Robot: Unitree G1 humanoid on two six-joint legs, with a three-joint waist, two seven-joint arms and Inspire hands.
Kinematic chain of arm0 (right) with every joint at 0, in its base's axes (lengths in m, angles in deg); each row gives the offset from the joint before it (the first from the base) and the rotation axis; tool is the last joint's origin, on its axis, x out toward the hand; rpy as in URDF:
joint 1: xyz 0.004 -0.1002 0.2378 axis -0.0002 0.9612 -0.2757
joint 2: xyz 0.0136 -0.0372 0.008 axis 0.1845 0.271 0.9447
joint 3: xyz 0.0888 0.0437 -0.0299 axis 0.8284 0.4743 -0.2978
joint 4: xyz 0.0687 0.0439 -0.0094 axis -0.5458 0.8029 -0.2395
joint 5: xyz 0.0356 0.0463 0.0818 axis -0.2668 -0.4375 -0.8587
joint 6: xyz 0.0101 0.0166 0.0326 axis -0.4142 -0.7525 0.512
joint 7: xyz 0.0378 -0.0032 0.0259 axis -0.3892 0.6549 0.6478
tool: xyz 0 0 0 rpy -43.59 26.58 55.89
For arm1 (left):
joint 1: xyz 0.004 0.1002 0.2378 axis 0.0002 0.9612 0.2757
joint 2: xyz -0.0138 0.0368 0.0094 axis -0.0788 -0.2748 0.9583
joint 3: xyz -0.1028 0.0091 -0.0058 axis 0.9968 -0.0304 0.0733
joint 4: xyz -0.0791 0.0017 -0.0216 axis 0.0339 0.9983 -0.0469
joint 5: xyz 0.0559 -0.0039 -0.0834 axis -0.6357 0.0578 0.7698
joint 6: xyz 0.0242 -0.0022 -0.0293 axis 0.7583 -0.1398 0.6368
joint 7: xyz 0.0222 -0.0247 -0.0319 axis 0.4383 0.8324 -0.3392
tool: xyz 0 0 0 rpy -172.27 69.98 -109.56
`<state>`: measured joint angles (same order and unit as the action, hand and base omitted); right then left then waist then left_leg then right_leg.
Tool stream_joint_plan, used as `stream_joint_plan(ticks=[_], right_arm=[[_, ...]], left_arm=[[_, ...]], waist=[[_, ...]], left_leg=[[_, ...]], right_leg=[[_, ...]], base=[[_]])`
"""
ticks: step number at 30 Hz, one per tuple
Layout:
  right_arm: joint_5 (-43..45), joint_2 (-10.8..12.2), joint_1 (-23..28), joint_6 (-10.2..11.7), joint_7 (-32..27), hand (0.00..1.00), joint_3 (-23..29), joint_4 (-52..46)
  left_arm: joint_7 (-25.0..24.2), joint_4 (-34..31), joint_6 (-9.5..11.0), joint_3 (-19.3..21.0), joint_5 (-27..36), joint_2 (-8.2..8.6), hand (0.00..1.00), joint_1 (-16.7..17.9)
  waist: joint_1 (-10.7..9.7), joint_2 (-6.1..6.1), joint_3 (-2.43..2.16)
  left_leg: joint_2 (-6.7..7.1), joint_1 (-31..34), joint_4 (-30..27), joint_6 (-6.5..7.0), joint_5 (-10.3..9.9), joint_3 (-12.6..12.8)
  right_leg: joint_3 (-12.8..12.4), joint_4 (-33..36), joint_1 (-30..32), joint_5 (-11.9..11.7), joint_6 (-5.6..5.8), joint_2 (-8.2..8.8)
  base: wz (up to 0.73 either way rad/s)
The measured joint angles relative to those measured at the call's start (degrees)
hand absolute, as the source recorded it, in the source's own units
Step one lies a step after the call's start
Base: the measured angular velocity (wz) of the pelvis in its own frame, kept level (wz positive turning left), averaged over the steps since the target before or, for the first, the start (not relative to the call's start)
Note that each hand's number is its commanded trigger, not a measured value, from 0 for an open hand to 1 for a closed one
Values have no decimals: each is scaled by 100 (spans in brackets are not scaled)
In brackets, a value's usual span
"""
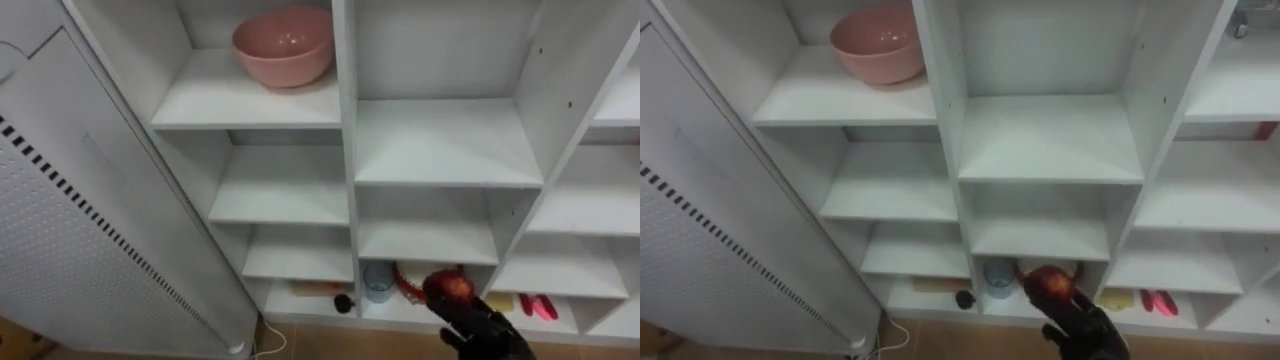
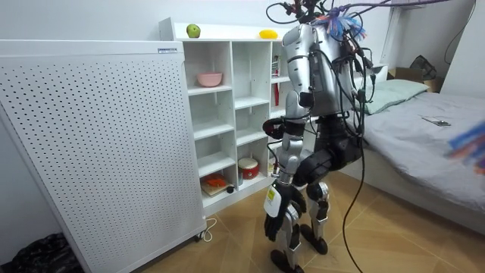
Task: Arrange fruit in the closet
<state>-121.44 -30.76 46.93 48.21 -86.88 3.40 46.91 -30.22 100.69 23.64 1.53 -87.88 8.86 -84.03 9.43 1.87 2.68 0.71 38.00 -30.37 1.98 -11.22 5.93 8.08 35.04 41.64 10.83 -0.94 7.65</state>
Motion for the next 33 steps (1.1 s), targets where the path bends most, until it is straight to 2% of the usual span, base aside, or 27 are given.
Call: stream_joint_plan(ticks=[2, 6, 12, 16, 17, 21, 31, 32, 33], right_arm=[[-247, -134, -164, -12, -35, 100, 7, 150], [-811, -402, -582, -63, -193, 100, 36, 321], [-908, -582, -958, -58, -502, 100, 197, 287], [-886, -621, -1310, -58, -690, 100, 195, 276], [-866, -622, -1420, -58, -751, 100, 201, 275], [-829, -616, -1603, -71, -1025, 100, 200, 269], [-548, -615, -1616, -64, -1512, 100, 149, -373], [-523, -615, -1616, -64, -1574, 60, 126, -382], [-475, -615, -1617, -64, -1641, 0, 126, -382]], left_arm=[[2, -82, -31, -89, 210, 9, 0, -20], [63, -140, -55, -110, 224, 13, 0, -93], [120, -319, -48, -208, 262, 8, 0, -137], [153, -360, -47, -204, 349, -4, 0, -171], [163, -369, -47, -209, 348, -10, 0, -177], [219, -375, -87, -283, 346, -2, 0, -185], [337, -472, -107, -485, 588, -21, 0, -182], [372, -511, -107, -490, 606, -32, 0, -182], [400, -544, -104, -489, 606, -46, 0, -182]], waist=[[40, -7, 0], [72, -19, 7], [49, -78, 24], [46, -103, 20], [25, -104, 19], [44, -130, 22], [41, -246, 12], [43, -252, 13], [44, -252, 13]], left_leg=[[9, 168, -56, -1, 6, 7], [5, 464, -151, -2, 11, 43], [-8, 801, -291, -3, 10, 113], [-31, 992, -396, 1, 9, 179], [-18, 1050, -442, 6, 5, 187], [-6, 1087, -495, 13, 1, 204], [-9, 1147, -535, 16, 4, 185], [-10, 1152, -541, 17, 3, 182], [-12, 1163, -545, 18, 3, 174]], right_leg=[[4, 104, 188, 11, -20, 30], [-5, 245, 517, 25, -44, 41], [-1, 400, 872, 66, -88, 121], [-17, 542, 1104, 72, -101, 145], [-16, 610, 1165, 98, -106, 202], [-3, 659, 1190, 149, -105, 236], [73, 660, 1193, 142, -119, 221], [78, 650, 1188, 142, -118, 219], [90, 645, 1185, 142, -118, 218]], base=[[6], [1], [1], [1], [10], [9], [1], [0], [0]])
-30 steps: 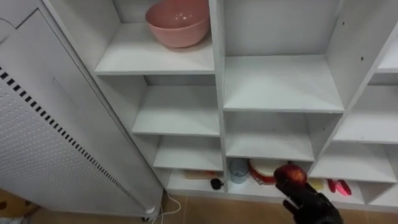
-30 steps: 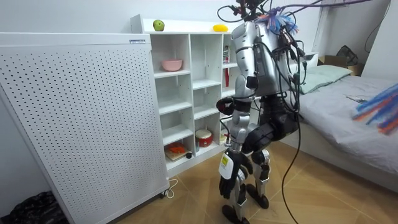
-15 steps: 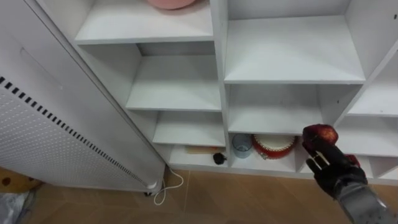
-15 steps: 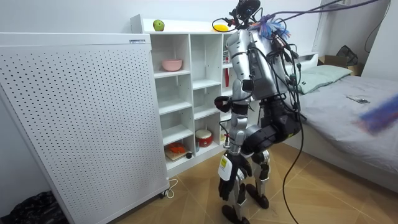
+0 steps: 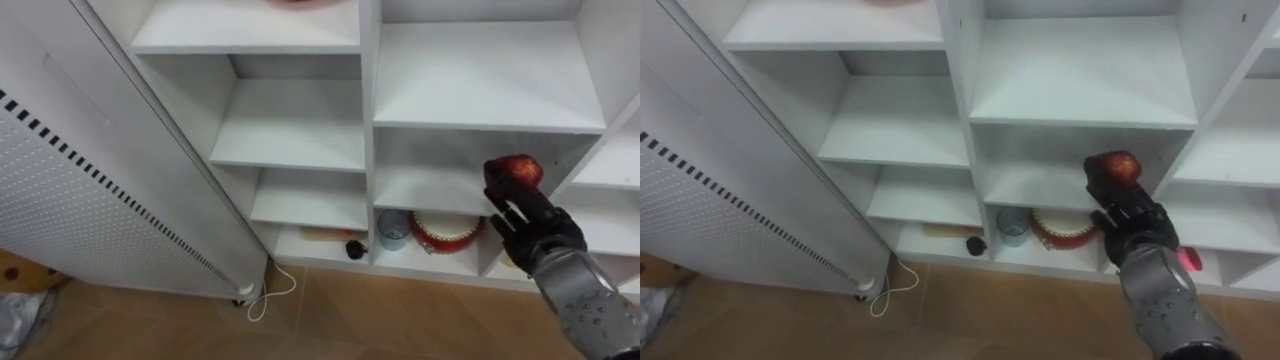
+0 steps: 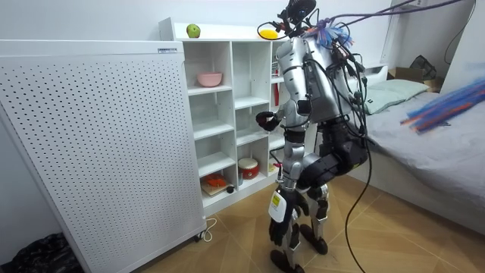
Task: Arrange fruit in the closet
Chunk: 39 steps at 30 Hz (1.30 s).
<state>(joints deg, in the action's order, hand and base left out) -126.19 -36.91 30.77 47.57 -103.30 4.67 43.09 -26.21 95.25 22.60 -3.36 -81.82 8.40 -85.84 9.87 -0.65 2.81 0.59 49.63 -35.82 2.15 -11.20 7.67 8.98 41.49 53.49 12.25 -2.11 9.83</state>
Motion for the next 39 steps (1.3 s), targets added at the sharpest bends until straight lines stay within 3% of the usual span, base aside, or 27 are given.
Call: stream_joint_plan(ticks=[4, 8, 15, 24, 29, 39], right_arm=[[385, 36, -1, 0, -301, 0, -38, -5], [592, 103, -3, 1, -645, 0, -59, -137], [765, 101, -16, 0, -1000, 0, -57, -520], [30, 66, -164, 22, -967, 0, -53, -696], [-104, 41, -164, 146, -887, 0, -48, -696], [-101, -27, -164, 144, -774, 0, 58, -660]], left_arm=[[84, -12, -2, -8, 0, -32, 0, 1], [112, -13, -7, -9, 57, -49, 0, 39], [125, -61, -31, -10, 57, -40, 0, 144], [256, -265, -27, -5, 162, -40, 0, 267], [262, -267, -18, -2, 237, -41, 0, 271], [252, -265, -9, 11, 303, -74, 0, 276]], waist=[[61, 2, 0], [283, 24, -10], [460, 100, -18], [454, 110, -24], [455, 110, -24], [346, 112, -22]], left_leg=[[-22, -4, -22, 10, -9, 0], [-117, 18, -144, -24, -61, -26], [-118, 79, -241, -15, -88, -67], [-76, 77, -294, -10, -93, -134], [-75, 75, -293, -6, -95, -157], [-86, -40, -266, -2, -99, -141]], right_leg=[[29, -5, -23, -1, 0, -15], [62, -59, -56, -42, -28, -124], [72, 40, -33, -14, -39, -94], [135, 97, -56, 15, -36, -23], [143, 136, -73, 35, -34, 8], [221, 94, -224, 64, -37, 24]], base=[[-1], [-9], [3], [2], [3], [2]])
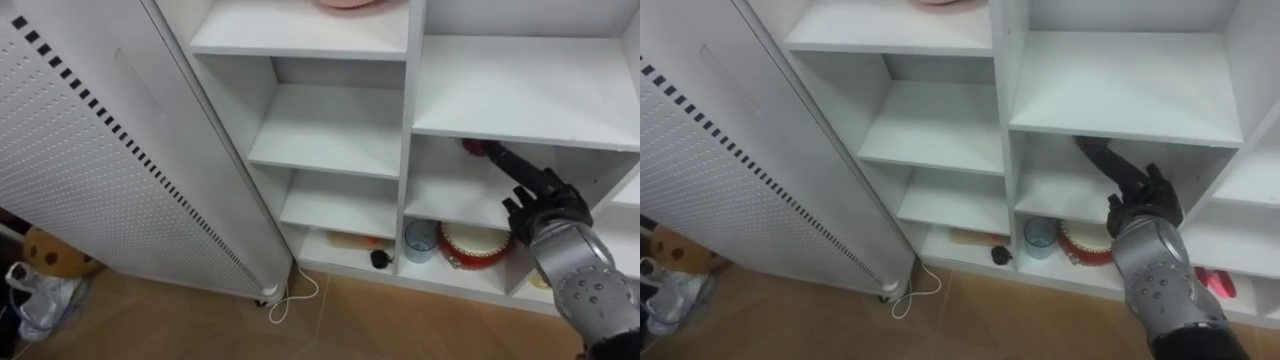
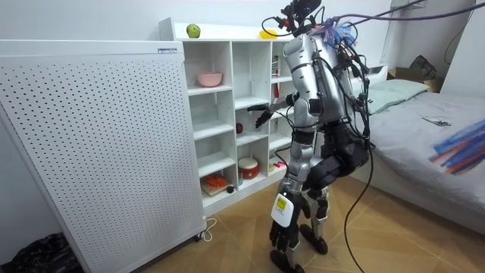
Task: Arrange fruit in the closet
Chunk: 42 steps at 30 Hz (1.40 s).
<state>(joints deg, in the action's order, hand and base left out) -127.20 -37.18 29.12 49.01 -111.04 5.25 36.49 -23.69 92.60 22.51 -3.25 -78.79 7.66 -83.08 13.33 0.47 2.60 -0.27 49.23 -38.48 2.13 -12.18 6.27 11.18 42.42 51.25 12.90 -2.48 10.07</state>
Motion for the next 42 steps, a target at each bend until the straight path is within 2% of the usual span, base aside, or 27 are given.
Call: stream_joint_plan(ticks=[10, 16, 20, 25, 27, 31, 33, 35, 37, 39, 40, 42], right_arm=[[-39, -1, 1, -17, 108, 0, -5, 157], [-521, -10, 135, -25, 752, 0, 20, 973], [-872, -17, 632, -37, 1471, 0, 16, 1496], [-1007, -37, 1161, -236, 2205, 0, 18, 2485], [-957, -43, 1453, -235, 2516, 0, 21, 2717], [-656, -45, 1918, -251, 2858, 0, 75, 2784], [-439, -41, 2266, -279, 3010, 0, 205, 2785], [-243, -14, 2478, -276, 3086, 0, 222, 2776], [-150, 5, 2802, -280, 3211, 0, 221, 2757], [275, 55, 3283, -319, 3294, 0, 230, 2777], [389, 79, 3397, -337, 3330, 0, 228, 2781], [761, 166, 3752, -410, 3459, 0, 238, 2782]], left_arm=[[-65, -5, -9, 4, 0, -26, 0, -1], [-258, 18, -22, 73, 2, -114, 0, 47], [-499, 59, -20, 281, -30, -138, 0, 59], [-774, 381, 5, 564, -24, -223, 0, 53], [-903, 533, 34, 679, -39, -256, 0, 51], [-970, 708, 104, 975, -139, -271, 0, 59], [-973, 703, 115, 1266, -207, -285, 0, 158], [-958, 692, 128, 1286, -286, -326, 0, 283], [-911, 707, 124, 1350, -396, -341, 0, 392], [-874, 714, 127, 1639, -576, -339, 0, 561], [-865, 714, 123, 1672, -609, -347, 0, 585], [-802, 682, 114, 1824, -830, -343, 0, 671]], waist=[[-72, -2, 1], [-117, -1, 19], [-111, -13, 33], [-97, 2, 35], [-176, 61, 34], [-301, 72, 26], [-400, 75, 8], [-521, 55, -20], [-590, -8, -106], [-696, -111, -208], [-739, -137, -227], [-862, -249, -233]], left_leg=[[-34, -107, 49, 18, -13, 7], [-39, -621, 214, 11, -20, -23], [-58, -1140, 531, -7, -21, -22], [-94, -1763, 881, -18, -10, -16], [-99, -2066, 1100, -27, 6, -37], [-61, -2512, 1469, -23, 72, -42], [-3, -2860, 1689, -26, 102, -53], [12, -3140, 1914, -29, 132, -48], [22, -3388, 2089, -39, 154, -38], [9, -3719, 2279, -45, 155, -44], [7, -3785, 2308, -46, 155, -41], [-3, -4002, 2340, -50, 152, 1]], right_leg=[[18, -97, -130, -9, 23, -23], [66, -284, -669, 5, 51, -22], [146, -617, -1198, -42, 92, -104], [159, -1061, -1860, -117, 134, -225], [235, -1341, -2212, -160, 163, -249], [261, -1676, -2643, -227, 219, -286], [288, -1887, -3004, -239, 251, -313], [306, -2065, -3268, -256, 282, -332], [302, -2254, -3501, -273, 311, -370], [379, -2529, -3902, -291, 333, -424], [429, -2590, -3998, -292, 335, -428], [496, -2800, -4305, -314, 365, -457]], base=[[1], [0], [-2], [-5], [2], [1], [0], [0], [0], [12], [21], [12]])
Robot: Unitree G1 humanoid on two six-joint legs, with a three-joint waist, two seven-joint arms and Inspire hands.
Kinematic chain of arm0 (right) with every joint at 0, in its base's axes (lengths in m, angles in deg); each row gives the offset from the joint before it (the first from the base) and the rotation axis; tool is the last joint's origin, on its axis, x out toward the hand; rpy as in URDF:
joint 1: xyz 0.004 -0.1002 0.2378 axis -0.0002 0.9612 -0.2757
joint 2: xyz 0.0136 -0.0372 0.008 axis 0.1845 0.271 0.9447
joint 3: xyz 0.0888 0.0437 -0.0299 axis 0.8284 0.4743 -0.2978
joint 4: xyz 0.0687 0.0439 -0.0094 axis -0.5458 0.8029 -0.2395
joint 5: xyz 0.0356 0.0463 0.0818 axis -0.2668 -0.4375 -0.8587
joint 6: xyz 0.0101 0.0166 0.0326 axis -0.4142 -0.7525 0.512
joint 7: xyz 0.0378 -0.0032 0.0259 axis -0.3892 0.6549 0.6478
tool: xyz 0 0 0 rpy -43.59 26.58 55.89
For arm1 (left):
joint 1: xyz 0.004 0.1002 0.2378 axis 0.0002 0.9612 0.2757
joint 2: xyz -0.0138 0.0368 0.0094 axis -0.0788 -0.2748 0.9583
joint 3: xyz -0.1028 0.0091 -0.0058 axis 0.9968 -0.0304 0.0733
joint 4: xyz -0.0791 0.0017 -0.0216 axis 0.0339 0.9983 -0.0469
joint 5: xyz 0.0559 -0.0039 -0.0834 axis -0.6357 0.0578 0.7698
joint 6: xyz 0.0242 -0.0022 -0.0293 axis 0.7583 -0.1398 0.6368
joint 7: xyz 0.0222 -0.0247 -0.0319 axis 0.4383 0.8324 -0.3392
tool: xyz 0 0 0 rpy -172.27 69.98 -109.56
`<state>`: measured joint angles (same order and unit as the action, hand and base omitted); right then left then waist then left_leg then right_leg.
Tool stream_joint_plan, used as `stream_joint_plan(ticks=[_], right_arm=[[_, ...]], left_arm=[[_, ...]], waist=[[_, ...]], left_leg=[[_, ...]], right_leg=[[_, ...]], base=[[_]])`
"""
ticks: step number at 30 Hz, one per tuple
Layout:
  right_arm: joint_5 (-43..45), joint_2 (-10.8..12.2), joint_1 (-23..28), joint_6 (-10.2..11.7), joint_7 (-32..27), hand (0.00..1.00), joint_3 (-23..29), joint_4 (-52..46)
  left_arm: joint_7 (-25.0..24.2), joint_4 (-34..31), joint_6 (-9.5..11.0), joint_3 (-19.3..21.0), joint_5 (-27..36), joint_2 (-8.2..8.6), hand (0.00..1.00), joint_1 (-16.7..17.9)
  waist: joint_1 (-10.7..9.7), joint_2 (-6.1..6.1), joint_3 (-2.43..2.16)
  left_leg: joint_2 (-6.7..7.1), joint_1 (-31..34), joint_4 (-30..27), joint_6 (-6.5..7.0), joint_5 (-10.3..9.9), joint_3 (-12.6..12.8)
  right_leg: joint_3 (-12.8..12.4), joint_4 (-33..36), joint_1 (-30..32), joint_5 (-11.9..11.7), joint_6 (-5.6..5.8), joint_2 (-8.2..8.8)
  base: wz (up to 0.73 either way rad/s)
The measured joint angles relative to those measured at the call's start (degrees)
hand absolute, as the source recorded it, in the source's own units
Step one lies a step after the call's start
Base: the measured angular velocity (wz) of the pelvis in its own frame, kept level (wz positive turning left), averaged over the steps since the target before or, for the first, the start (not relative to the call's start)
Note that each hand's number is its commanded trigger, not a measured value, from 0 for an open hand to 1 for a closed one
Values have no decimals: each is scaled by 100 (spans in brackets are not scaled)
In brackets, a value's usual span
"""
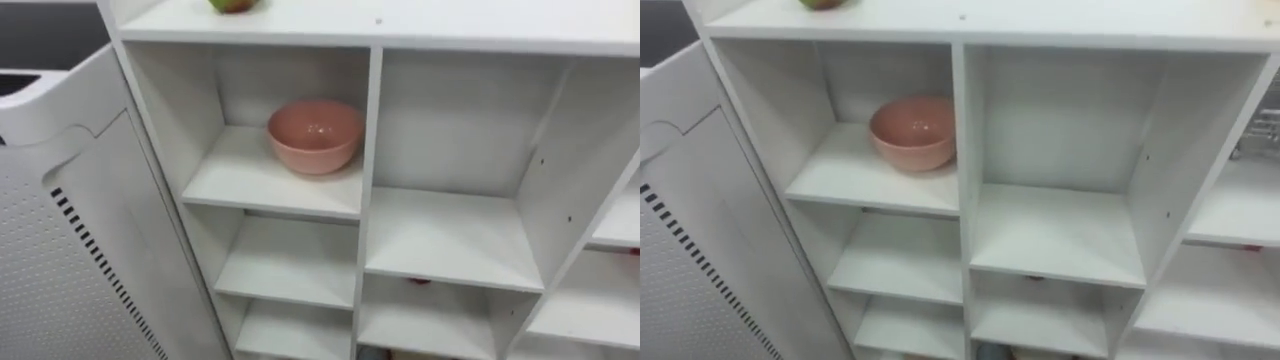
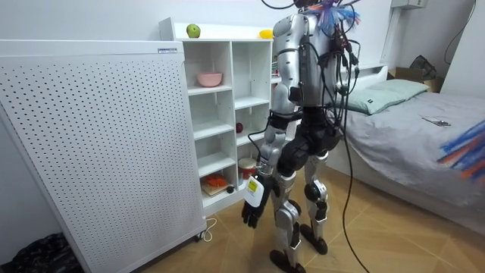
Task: Arrange fruit in the closet
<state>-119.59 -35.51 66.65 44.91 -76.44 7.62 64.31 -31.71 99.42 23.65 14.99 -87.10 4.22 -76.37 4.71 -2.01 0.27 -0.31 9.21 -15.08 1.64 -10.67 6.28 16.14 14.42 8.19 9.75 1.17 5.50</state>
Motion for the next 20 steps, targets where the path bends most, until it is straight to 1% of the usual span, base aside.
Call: stream_joint_plan(ticks=[1, 3, 4, 5, 6, 8, 9, 11, 12, 13, 14, 15, 17, 18, 20], right_arm=[[73, 22, 88, 5, 27, 0, -4, -4], [432, 151, 479, 0, 128, 0, -8, -2], [577, 182, 566, -16, 156, 0, -9, 0], [838, 231, 726, -50, 223, 0, -6, 42], [1061, 295, 847, -55, 270, 0, -6, 117], [1330, 390, 1050, -86, 294, 0, -6, 123], [1478, 451, 1182, -93, 294, 0, 2, 126], [1527, 526, 1315, -99, 277, 0, 2, 170], [1512, 580, 1412, -99, 259, 0, -5, 181], [1513, 609, 1450, -101, 242, 0, -6, 181], [1524, 683, 1510, -101, 185, 0, -2, 178], [1539, 766, 1530, -101, 148, 0, 1, 177], [1539, 878, 1585, -101, 156, 0, 4, 178], [1543, 939, 1619, -103, 156, 0, 4, 180], [1647, 1003, 1653, -102, 162, 0, -1, 178]], left_arm=[[11, -6, 1, 59, -62, 10, 0, 12], [29, 7, 1, 250, -341, 13, 0, 15], [28, 10, -1, 312, -377, 16, 0, 21], [33, -6, 0, 394, -399, 16, 0, 46], [35, -11, 9, 483, -448, 18, 0, 70], [51, -11, 11, 617, -615, 35, 0, 44], [57, 11, 28, 704, -668, 51, 0, 33], [94, 45, 96, 768, -659, 62, 0, 60], [165, 74, 97, 815, -654, 92, 0, 72], [200, 70, 96, 821, -653, 114, 0, 88], [268, 45, 96, 834, -661, 171, 0, 114], [275, 6, 98, 910, -675, 239, 0, 137], [275, 9, 94, 1014, -674, 345, 0, 138], [276, 10, 94, 1069, -669, 405, 0, 143], [276, 12, 92, 1078, -663, 468, 0, 154]], waist=[[-7, -23, 2], [-32, -93, -6], [-31, -101, -9], [-73, -88, -5], [-138, -102, -13], [-165, -97, -9], [-196, -76, -3], [-195, -49, 8], [-197, -31, 12], [-198, -17, 15], [-217, -1, 8], [-286, 2, 9], [-337, 4, 9], [-341, 5, 5], [-367, 0, 5]], left_leg=[[-5, -67, 37, -1, 0, 11], [-19, -390, 242, -26, -18, 27], [-25, -446, 274, -28, -19, 47], [-25, -564, 318, -34, -28, 59], [-24, -652, 350, -34, -38, 63], [-36, -748, 383, -42, -78, 75], [-55, -808, 394, -44, -91, 111], [-104, -960, 442, -53, -110, 213], [-105, -1058, 448, -61, -129, 287], [-104, -1100, 446, -68, -153, 301], [-107, -1148, 445, -73, -173, 291], [-108, -1166, 447, -74, -174, 289], [-111, -1209, 445, -74, -173, 289], [-111, -1232, 446, -74, -173, 290], [-104, -1256, 447, -74, -173, 291]], right_leg=[[4, -47, -66, -14, 3, -8], [-32, -186, -338, -33, 18, -62], [-42, -193, -386, -35, 20, -67], [-27, -215, -495, -37, 23, -71], [-34, -262, -611, -40, 29, -82], [-46, -273, -700, -40, 30, -96], [-48, -274, -746, -40, 30, -102], [-86, -275, -826, -41, 29, -121], [-176, -275, -893, -41, 29, -148], [-209, -278, -923, -41, 29, -163], [-257, -281, -954, -41, 29, -180], [-261, -289, -973, -41, 29, -183], [-264, -301, -1017, -41, 29, -188], [-275, -302, -1033, -41, 29, -190], [-299, -326, -1044, -42, 27, -195]], base=[[0], [-8], [-10], [-6], [-6], [-9], [-12], [-29], [-34], [-26], [-14], [-8], [0], [-4], [-5]])
